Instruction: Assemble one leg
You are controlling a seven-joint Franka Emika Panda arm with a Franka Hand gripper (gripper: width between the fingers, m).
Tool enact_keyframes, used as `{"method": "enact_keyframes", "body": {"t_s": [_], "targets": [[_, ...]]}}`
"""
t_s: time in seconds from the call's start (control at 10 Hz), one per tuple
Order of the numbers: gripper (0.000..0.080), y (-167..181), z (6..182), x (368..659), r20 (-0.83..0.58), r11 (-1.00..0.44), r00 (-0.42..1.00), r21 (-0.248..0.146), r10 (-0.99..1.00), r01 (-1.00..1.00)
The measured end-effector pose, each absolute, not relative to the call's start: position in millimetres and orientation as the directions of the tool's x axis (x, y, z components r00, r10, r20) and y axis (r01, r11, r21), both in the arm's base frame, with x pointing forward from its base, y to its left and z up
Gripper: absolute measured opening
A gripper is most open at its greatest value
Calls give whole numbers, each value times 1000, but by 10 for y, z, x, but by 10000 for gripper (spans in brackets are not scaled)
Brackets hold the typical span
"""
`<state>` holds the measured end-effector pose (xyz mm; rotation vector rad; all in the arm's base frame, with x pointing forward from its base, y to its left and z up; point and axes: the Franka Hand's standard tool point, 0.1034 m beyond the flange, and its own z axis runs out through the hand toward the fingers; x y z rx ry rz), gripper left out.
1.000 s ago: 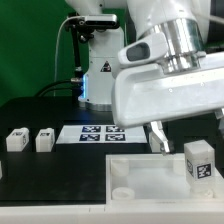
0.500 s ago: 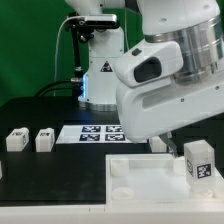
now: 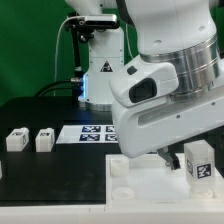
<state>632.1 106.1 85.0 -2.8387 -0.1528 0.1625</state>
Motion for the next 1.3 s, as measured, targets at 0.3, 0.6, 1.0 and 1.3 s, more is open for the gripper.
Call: {"method": "enact_keyframes", "body": {"t_s": [0.3,0.6,1.0,1.3], "targets": [[303,1049,844,6322,-139,-959,990,-277,-25,-63],[304,1044,831,6330,-183,-898,920,-220,-346,-381],[303,1018,828,6299,-228,-493,518,-160,-824,-855],[303,1047,835,6280,-276,-250,270,-105,-922,-962]]}}
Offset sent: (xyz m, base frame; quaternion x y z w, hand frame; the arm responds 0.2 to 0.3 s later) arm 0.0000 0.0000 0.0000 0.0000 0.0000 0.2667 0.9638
